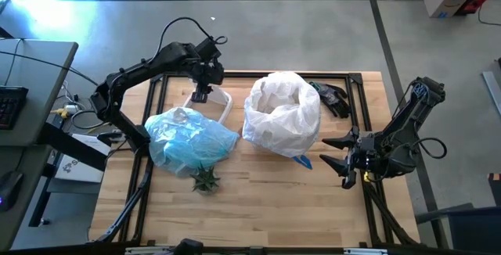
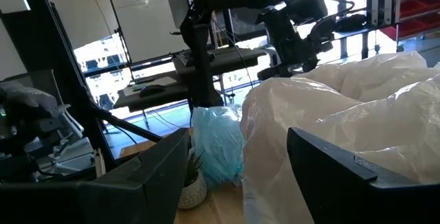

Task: Place trash/remove bag and relplace
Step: Close the trash bin using the trash bin lid

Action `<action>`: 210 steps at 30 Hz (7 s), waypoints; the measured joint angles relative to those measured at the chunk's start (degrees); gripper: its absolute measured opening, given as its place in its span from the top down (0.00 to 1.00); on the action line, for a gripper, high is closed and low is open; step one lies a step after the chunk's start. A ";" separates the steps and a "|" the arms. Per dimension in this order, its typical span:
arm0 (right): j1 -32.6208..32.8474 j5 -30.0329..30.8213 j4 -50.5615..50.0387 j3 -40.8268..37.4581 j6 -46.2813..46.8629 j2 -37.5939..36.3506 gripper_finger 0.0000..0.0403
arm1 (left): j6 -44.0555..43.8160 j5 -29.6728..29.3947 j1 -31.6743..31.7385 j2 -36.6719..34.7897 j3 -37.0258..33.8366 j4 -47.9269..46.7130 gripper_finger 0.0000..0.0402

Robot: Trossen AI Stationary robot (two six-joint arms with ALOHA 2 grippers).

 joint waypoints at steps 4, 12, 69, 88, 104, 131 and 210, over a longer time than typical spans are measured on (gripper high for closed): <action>0.01 0.00 0.00 -0.02 -0.01 -0.01 0.42 | -0.11 -1.26 -0.65 0.00 0.00 -0.09 0.64; 0.02 0.00 -0.03 -0.02 -0.02 0.00 0.42 | 0.96 -4.07 -0.41 1.29 0.09 0.57 0.64; 0.01 0.01 -0.12 -0.02 0.00 -0.02 0.42 | -2.00 -15.17 -9.07 -1.66 22.10 -9.21 0.98; -0.03 0.02 0.10 -0.02 4.77 0.00 0.42 | 0.85 -13.64 -19.50 -2.86 45.28 -12.06 0.98; -5.11 4.12 0.10 -0.02 7.92 0.02 0.42 | 2.99 -19.31 -25.62 -3.56 45.31 -11.86 0.98; -25.78 -19.36 7.71 -0.02 5.74 0.04 0.42 | 18.19 -11.16 -26.68 -2.29 48.39 -4.86 0.98; -12.79 12.01 -86.39 -4.12 110.79 3.31 0.68 | 29.94 -5.28 -28.27 1.16 48.35 0.98 0.98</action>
